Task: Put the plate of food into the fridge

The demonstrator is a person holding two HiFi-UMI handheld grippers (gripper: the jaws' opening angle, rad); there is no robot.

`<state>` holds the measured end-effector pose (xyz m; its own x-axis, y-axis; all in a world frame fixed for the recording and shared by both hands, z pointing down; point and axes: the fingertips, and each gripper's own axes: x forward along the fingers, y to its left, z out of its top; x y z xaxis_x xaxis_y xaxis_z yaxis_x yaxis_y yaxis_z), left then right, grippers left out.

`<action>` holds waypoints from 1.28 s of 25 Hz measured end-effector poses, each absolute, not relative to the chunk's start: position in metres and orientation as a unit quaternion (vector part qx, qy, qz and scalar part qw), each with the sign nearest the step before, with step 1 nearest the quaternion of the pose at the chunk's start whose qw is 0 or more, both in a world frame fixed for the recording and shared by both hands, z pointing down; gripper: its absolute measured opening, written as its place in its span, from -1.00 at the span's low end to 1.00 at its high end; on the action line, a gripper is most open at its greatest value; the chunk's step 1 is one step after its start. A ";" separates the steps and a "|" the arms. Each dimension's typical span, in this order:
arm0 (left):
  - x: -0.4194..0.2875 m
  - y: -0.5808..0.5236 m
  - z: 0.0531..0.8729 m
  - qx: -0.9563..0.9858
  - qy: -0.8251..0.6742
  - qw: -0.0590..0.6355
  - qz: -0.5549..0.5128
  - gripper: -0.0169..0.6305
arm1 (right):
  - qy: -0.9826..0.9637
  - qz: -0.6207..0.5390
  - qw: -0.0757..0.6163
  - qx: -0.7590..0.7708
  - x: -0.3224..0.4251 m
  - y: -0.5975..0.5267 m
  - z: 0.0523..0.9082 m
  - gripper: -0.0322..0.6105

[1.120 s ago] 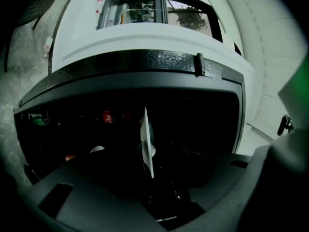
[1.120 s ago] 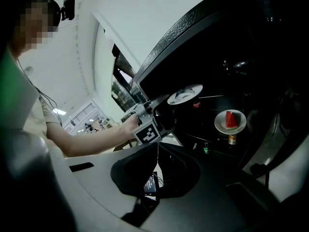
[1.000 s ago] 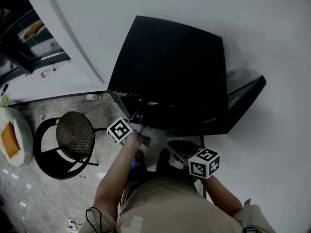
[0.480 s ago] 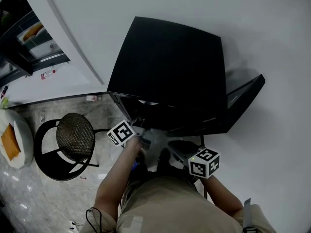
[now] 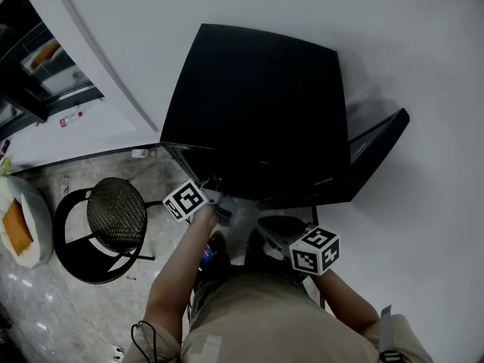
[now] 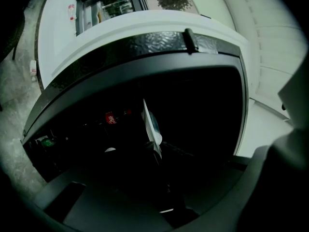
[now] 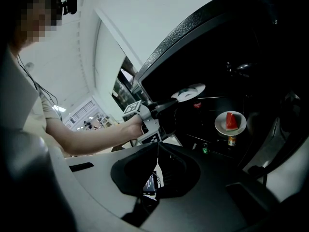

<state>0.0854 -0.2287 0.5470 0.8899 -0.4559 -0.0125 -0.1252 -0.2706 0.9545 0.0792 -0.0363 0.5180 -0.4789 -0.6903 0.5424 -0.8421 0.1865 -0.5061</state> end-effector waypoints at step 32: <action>0.090 -0.234 0.551 0.807 -0.177 0.552 -0.115 -0.50 | -0.765 0.402 0.102 0.493 0.079 -0.038 0.523 -0.83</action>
<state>0.0899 -0.2342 0.5513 0.9107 -0.4130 0.0106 -0.1593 -0.3274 0.9314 0.0791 -0.0384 0.5229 -0.4933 -0.6715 0.5529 -0.8362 0.1910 -0.5141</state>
